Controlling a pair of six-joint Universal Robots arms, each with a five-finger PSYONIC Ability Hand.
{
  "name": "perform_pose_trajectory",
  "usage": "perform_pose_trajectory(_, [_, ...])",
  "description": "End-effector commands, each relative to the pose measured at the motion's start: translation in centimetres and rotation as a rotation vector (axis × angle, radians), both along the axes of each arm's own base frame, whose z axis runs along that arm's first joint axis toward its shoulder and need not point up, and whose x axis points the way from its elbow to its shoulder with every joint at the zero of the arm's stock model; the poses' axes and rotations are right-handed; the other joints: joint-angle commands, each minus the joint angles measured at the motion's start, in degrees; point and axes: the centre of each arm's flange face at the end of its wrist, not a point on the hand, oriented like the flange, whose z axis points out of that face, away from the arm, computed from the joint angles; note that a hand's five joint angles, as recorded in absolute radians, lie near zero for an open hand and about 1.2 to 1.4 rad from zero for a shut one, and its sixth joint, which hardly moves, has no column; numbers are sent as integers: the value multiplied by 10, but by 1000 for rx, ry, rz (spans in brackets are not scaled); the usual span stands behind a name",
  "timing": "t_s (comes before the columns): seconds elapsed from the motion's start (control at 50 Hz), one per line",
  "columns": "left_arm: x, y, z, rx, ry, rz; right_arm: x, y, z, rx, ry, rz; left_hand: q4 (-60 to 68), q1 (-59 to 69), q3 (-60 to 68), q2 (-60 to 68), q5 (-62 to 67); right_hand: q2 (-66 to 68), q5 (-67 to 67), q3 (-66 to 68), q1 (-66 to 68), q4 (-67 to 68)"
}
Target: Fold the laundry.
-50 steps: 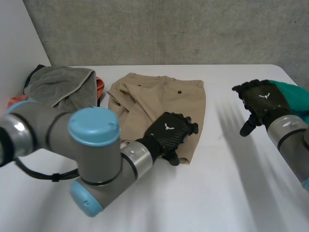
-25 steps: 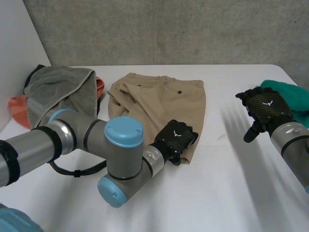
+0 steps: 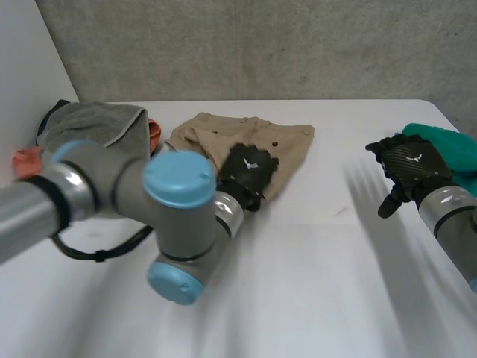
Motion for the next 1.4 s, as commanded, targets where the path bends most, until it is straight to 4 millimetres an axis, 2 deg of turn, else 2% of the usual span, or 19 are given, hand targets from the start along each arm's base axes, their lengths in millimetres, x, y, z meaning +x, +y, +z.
perform_pose_trajectory(0.02, [38, 21, 55, -39, 45, -5, 9, -13, 2, 20, -25, 66, 114, 149, 120, 117, 126, -19, -27, -19, -27, -18])
perform_pose_trajectory(0.18, [76, 53, 90, -76, 79, -24, 60, -26, -9, 59, -138, 272, 114, 149, 120, 117, 126, -19, -27, -19, -27, -18])
perform_pose_trajectory(0.28, [94, 68, 108, -111, 109, -16, 99, -38, -41, 81, -155, 326, 114, 149, 120, 117, 126, -19, -27, -19, -27, -18])
perform_pose_trajectory(0.42, [107, 75, 121, -135, 137, 14, 135, -40, -88, 91, -115, 344, 114, 149, 120, 117, 126, -19, -27, -19, -27, -18])
perform_pose_trajectory(0.46, [110, 74, 123, -138, 143, 30, 142, -39, -96, 94, -101, 347, 114, 149, 120, 117, 126, 152, 144, 152, 144, 153])
perform_pose_trajectory(0.48, [111, 73, 124, -139, 147, 40, 142, -38, -95, 97, -93, 341, 114, 149, 120, 117, 126, 298, 290, 298, 289, 299])
perform_pose_trajectory(0.5, [114, 70, 125, -139, 153, 62, 140, -38, -94, 105, -86, 325, 114, 149, 120, 117, 126, 559, 551, 559, 551, 560])
perform_pose_trajectory(0.52, [115, 69, 126, -137, 157, 73, 138, -38, -90, 100, -89, 311, 114, 149, 120, 117, 126, 680, 672, 680, 672, 681])
perform_pose_trajectory(0.56, [117, 66, 125, -133, 161, 87, 130, -47, -72, 57, -112, 267, 114, 149, 120, 117, 126, 681, 673, 681, 673, 682])
perform_pose_trajectory(0.6, [119, 64, 126, -129, 171, 99, 113, -60, -39, -18, -155, 209, 114, 149, 120, 117, 126, 681, 673, 681, 673, 682])
perform_pose_trajectory(0.7, [126, 60, 132, -131, 195, 123, 84, -59, 24, -122, -184, 188, 114, 149, 120, 117, 126, 681, 673, 681, 673, 682])
perform_pose_trajectory(0.72, [130, 57, 134, -132, 199, 136, 75, -55, 44, -152, -169, 192, 114, 149, 120, 117, 126, 681, 673, 681, 673, 682])
perform_pose_trajectory(0.78, [137, 53, 138, -137, 207, 164, 59, -42, 70, -164, -121, 194, 114, 149, 120, 117, 126, 681, 673, 681, 673, 682])
perform_pose_trajectory(0.88, [155, 44, 154, -145, 240, 232, 29, -2, 136, -203, 15, 208, 114, 149, 120, 117, 126, 681, 673, 681, 673, 682])
perform_pose_trajectory(0.96, [167, 42, 173, -161, 291, 261, 19, 23, 184, -297, 33, 214, 114, 149, 120, 117, 126, 681, 673, 681, 673, 682])
perform_pose_trajectory(1.04, [175, 42, 193, -190, 348, 270, 15, 31, 209, -348, 21, 215, 114, 149, 120, 117, 126, 681, 673, 681, 673, 682])
perform_pose_trajectory(1.16, [182, 43, 218, -206, 423, 281, 16, 45, 226, -298, 20, 244, 114, 149, 120, 117, 126, 681, 673, 681, 673, 682])
perform_pose_trajectory(1.34, [189, 64, 287, -343, 566, 246, 8, 68, 287, -439, -27, 222, 114, 149, 120, 117, 126, 681, 673, 681, 673, 682])
perform_pose_trajectory(1.4, [193, 65, 306, -391, 610, 260, 3, 72, 299, -457, -75, 213, 114, 149, 120, 117, 126, 681, 673, 681, 673, 682])
